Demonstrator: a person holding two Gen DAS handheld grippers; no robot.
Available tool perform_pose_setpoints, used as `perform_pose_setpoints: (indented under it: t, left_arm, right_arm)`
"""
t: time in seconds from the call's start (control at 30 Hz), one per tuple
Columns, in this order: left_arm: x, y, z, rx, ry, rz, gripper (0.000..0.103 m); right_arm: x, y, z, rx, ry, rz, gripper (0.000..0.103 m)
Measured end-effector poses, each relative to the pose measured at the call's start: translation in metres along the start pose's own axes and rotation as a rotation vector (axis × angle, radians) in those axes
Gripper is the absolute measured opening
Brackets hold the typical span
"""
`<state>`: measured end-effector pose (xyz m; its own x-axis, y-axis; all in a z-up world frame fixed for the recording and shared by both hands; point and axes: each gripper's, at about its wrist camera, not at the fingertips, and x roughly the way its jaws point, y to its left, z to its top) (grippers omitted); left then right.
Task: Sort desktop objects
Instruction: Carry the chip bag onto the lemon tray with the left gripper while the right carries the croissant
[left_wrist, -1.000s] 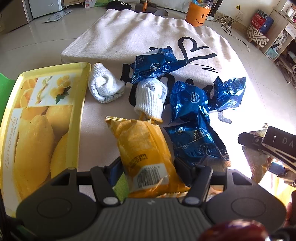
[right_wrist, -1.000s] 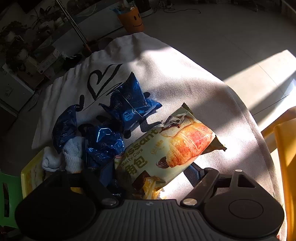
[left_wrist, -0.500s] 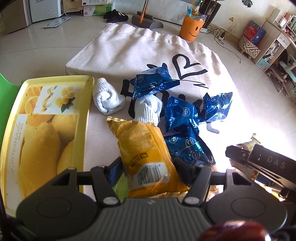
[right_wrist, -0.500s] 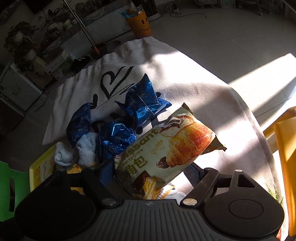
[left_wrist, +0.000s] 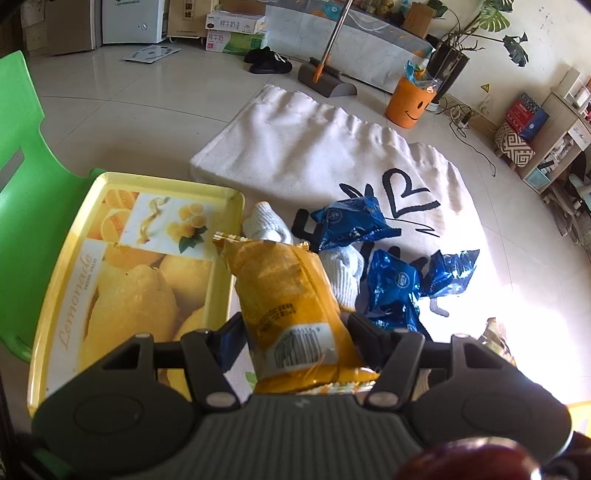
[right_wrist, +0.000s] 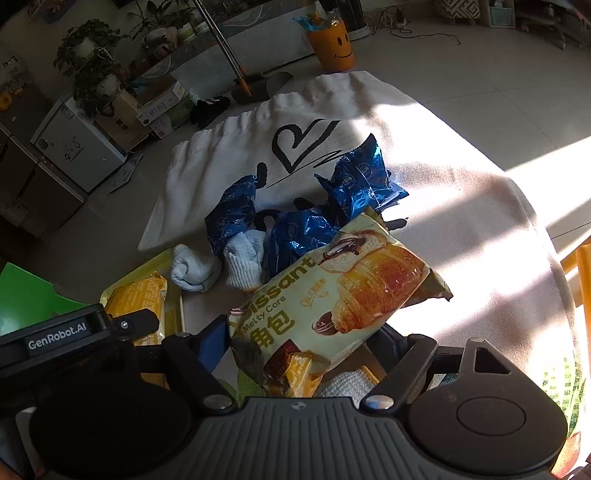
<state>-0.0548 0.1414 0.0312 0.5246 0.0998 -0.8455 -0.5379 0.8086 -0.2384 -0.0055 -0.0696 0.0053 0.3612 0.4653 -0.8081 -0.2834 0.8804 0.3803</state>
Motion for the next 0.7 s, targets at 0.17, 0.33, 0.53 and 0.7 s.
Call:
perform_pose_setpoints:
  t: [0.17, 0.33, 0.53, 0.7]
  left_arm:
    - [-0.014, 0.025, 0.014, -0.053, -0.044, 0.034, 0.061]
    - [-0.028, 0.045, 0.023, -0.074, -0.089, 0.064, 0.061]
    - [-0.029, 0.075, 0.029, -0.107, -0.088, 0.122, 0.061]
    - [-0.02, 0.103, 0.035, -0.161, -0.076, 0.19, 0.061]
  right_arm:
    - [0.009, 0.033, -0.005, -0.057, 0.04, 0.054, 0.08]
    - [0.021, 0.065, -0.006, -0.106, 0.071, 0.119, 0.08]
    - [0.044, 0.096, -0.01, -0.148, 0.095, 0.175, 0.08]
    - [0.067, 0.116, -0.011, -0.175, 0.118, 0.22, 0.08]
